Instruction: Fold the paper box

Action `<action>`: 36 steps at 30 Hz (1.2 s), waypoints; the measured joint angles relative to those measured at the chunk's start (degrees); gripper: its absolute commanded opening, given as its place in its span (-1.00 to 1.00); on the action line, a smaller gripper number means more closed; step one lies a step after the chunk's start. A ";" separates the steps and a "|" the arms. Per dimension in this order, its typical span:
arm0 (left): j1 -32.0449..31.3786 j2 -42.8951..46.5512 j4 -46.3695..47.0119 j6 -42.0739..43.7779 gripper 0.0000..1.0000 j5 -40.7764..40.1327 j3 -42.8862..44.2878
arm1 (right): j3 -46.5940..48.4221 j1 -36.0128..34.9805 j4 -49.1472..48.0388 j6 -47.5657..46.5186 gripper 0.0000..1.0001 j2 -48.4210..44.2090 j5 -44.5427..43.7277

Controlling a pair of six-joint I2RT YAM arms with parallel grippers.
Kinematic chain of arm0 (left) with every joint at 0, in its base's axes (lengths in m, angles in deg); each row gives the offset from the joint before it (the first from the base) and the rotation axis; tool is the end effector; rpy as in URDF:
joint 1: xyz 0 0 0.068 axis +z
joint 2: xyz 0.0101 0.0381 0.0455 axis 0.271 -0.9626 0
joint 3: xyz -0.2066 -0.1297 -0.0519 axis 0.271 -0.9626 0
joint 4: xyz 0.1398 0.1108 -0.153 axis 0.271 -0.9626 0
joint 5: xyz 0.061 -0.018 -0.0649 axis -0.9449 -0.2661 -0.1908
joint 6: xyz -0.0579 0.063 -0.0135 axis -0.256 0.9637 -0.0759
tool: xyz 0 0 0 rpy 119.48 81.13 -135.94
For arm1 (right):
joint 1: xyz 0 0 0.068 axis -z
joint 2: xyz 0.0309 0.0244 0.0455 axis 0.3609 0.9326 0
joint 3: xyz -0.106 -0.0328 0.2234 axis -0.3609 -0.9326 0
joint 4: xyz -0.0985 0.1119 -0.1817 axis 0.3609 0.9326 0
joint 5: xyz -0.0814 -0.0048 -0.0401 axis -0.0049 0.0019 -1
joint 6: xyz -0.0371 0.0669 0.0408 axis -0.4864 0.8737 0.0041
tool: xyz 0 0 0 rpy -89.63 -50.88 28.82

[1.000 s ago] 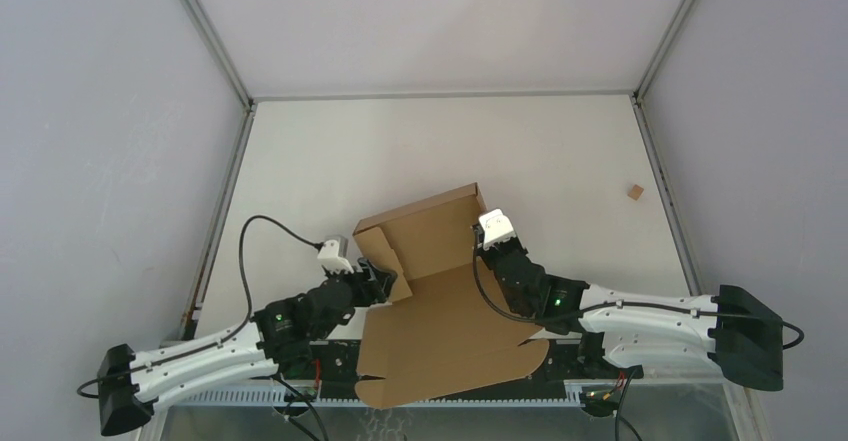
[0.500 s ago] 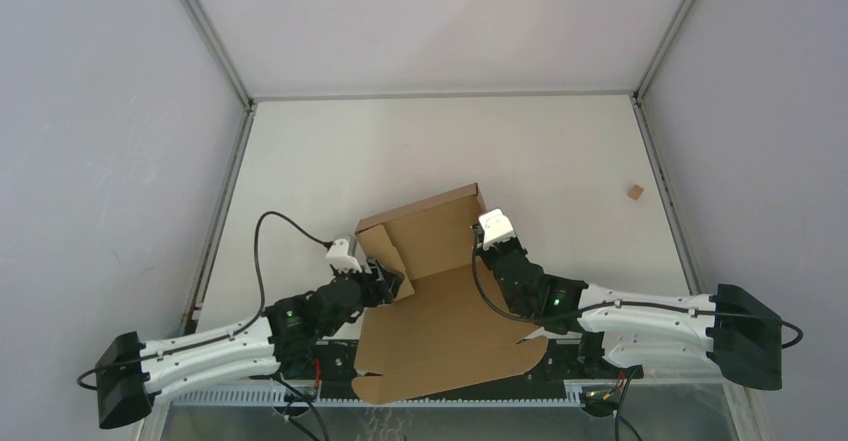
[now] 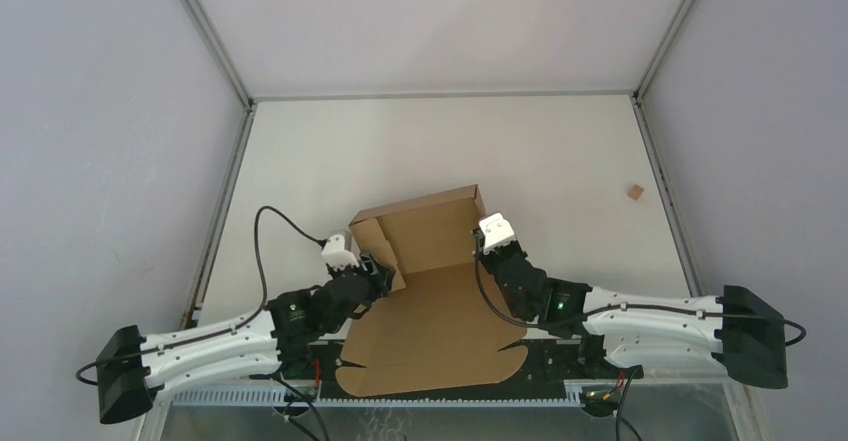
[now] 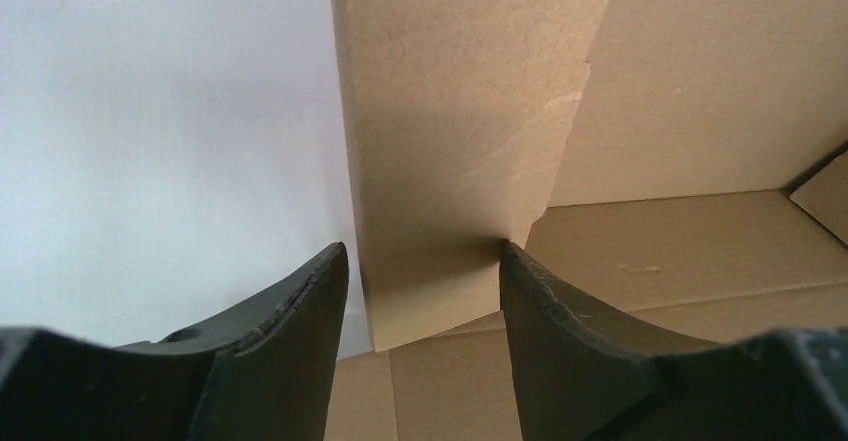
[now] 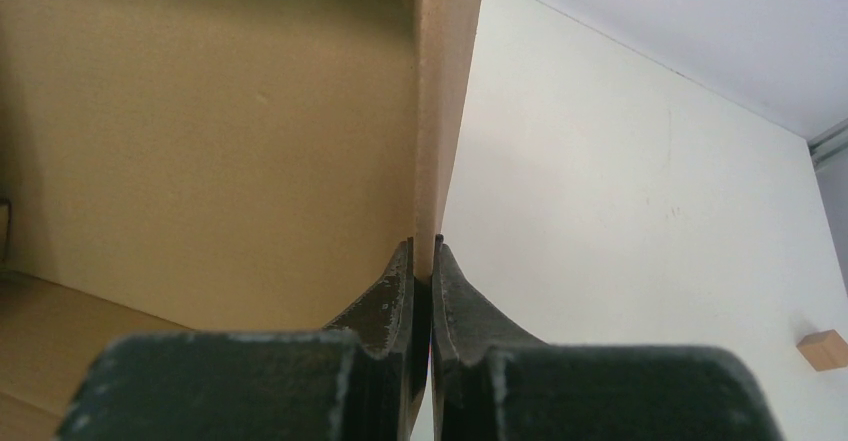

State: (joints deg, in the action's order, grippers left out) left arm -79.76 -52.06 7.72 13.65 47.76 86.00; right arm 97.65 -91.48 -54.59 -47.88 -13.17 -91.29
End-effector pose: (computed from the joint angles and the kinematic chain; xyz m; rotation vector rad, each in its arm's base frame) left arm 0.1140 -0.1269 0.1495 -0.2359 2.1055 -0.5537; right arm 0.1302 0.1858 0.2209 -0.5714 1.6344 -0.0372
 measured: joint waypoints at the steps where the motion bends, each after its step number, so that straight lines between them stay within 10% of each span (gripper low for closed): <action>1: -0.07 0.46 -0.74 -0.31 0.18 -0.28 0.02 | 0.00 -0.26 0.09 -0.15 -0.98 -0.26 -0.02; 25: 0.07 -0.68 -18.34 -3.65 0.10 -7.08 0.24 | 0.02 -2.95 -0.68 -3.98 -0.98 -1.60 -2.84; 36: 0.04 15.78 -14.45 1.68 0.16 -3.98 0.07 | 0.92 -1.73 -0.63 -3.74 -0.98 0.50 -2.56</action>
State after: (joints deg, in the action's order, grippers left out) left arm -79.71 -36.28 -6.73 15.33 43.79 86.07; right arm 98.57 -93.21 -55.22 -51.62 -12.67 -93.85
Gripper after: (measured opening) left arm 0.575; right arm 0.105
